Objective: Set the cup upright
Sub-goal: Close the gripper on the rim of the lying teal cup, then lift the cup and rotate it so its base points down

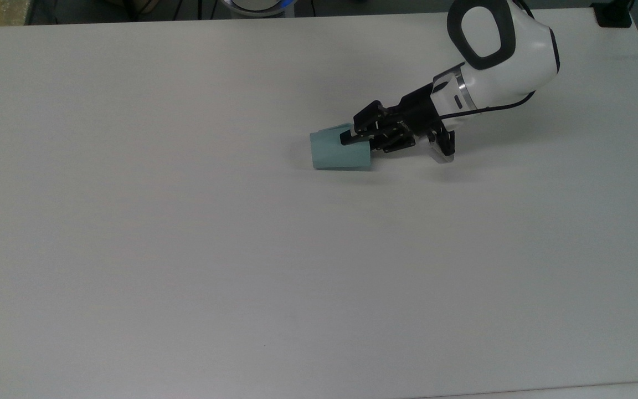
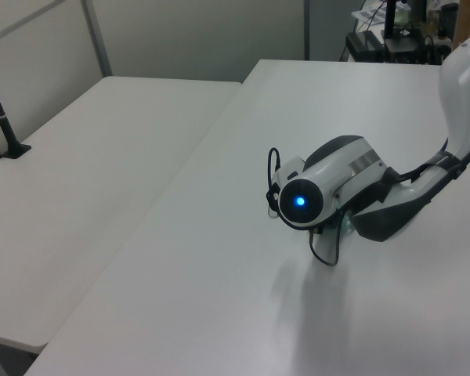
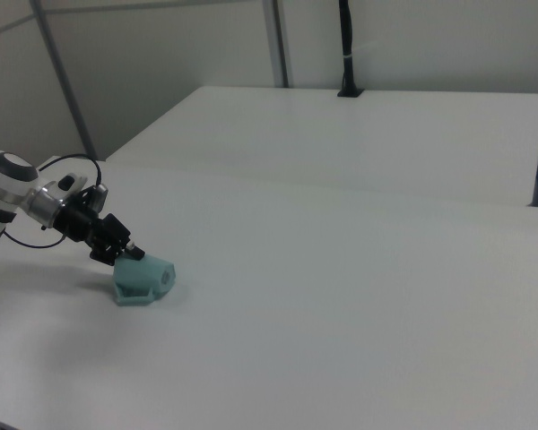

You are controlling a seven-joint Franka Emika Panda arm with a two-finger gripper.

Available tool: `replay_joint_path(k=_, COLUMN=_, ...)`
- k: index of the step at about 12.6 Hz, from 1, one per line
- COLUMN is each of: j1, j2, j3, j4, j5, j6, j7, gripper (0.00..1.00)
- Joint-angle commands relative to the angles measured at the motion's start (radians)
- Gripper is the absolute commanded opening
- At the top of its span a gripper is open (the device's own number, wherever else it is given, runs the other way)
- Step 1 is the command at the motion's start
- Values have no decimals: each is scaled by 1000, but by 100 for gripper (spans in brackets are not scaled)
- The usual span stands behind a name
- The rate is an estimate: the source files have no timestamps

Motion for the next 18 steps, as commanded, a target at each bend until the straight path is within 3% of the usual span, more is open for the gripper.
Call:
replay_joint_path(k=1, j1=30, j2=-7, j3=-13, j4=-42, j5=-10, j6=-14, j7=11, gripper=11)
replay_joint_path(k=2, j1=30, j2=4, j3=-13, j4=-46, j5=-13, j6=-14, j7=16, gripper=0)
replay_joint_path(k=8, j1=30, j2=1, j3=-10, j4=-57, j5=-13, j6=-5, j7=4, gripper=0)
replay_joint_path(k=15, j1=-11, j2=-168, j3=-8, j4=-25, j5=36, j6=-5, j7=-50, gripper=0)
replay_joint_path(k=18, j1=-77, j2=-225, j3=-7, j4=-10, j5=88, j6=0, j7=-85, gripper=0)
